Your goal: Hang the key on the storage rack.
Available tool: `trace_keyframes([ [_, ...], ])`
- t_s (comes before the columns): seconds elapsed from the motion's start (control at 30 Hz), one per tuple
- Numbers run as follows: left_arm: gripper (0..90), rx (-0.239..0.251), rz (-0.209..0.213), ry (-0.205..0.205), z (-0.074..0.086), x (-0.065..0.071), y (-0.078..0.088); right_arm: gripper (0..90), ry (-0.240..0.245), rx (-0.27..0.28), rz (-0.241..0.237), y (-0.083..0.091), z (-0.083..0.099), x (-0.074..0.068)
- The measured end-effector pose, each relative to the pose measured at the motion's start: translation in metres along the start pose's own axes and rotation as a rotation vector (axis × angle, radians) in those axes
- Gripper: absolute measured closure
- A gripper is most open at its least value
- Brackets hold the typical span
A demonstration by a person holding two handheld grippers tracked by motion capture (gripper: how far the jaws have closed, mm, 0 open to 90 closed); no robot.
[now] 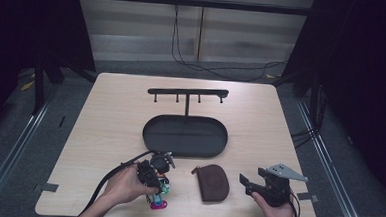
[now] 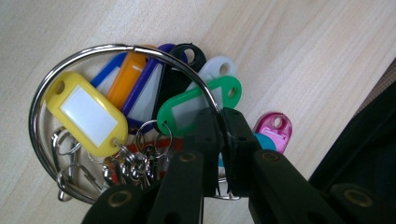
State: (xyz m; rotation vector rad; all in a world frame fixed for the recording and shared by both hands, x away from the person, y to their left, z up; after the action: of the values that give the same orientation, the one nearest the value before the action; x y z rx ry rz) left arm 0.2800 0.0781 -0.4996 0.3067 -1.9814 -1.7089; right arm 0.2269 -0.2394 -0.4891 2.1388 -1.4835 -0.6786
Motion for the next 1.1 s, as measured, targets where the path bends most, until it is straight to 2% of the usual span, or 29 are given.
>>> trace_keyframes([
  [0.5, 86.9, -0.038, 0.011, -0.049, 0.000, 0.003, -0.001, 26.2, -0.001, 0.002, 0.002, 0.001, 0.000, 0.001],
  [0.53, 86.9, -0.042, 0.024, -0.054, 0.001, 0.002, -0.001, 26.2, -0.001, 0.002, 0.003, 0.001, 0.000, 0.001],
  [0.67, 86.9, -0.045, 0.037, -0.046, 0.003, 0.000, 0.000, 26.1, 0.002, 0.003, 0.001, 0.001, 0.000, 0.001],
  [0.77, 87.0, -0.022, 0.041, -0.028, 0.005, -0.001, 0.004, 26.1, 0.002, 0.005, 0.004, 0.002, 0.000, 0.001],
  [0.8, 87.0, -0.022, 0.042, -0.036, 0.006, -0.002, 0.006, 26.1, 0.000, 0.005, 0.004, 0.002, 0.000, 0.001],
  [0.83, 87.0, -0.007, 0.050, -0.021, 0.007, -0.003, 0.009, 26.1, 0.000, 0.004, 0.004, 0.001, 0.000, 0.001],
  [0.93, 87.0, 0.004, 0.055, -0.015, 0.008, -0.005, 0.013, 26.1, -0.001, 0.005, 0.003, 0.001, 0.000, 0.001],
  [1.03, 87.0, 0.016, 0.061, 0.024, 0.010, -0.009, 0.022, 26.1, -0.001, 0.001, 0.003, 0.001, 0.000, 0.001],
  [1.1, 87.0, 0.016, 0.063, 0.019, 0.011, -0.011, 0.027, 26.1, -0.007, 0.002, 0.005, 0.001, 0.000, 0.002],
])
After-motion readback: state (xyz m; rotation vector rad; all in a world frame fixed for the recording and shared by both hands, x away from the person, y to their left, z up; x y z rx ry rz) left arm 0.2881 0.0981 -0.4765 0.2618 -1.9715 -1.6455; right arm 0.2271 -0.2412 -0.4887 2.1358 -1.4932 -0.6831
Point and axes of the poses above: each handheld gripper's, and its own axes: y roughly backward along the jaws, z roughly out of its underside, x roughly to its right, the point moved 4 cm from there along -y, roughly forward along the jaws, and after that the axes turned 2 degrees about -x, right-handed, at the moved point
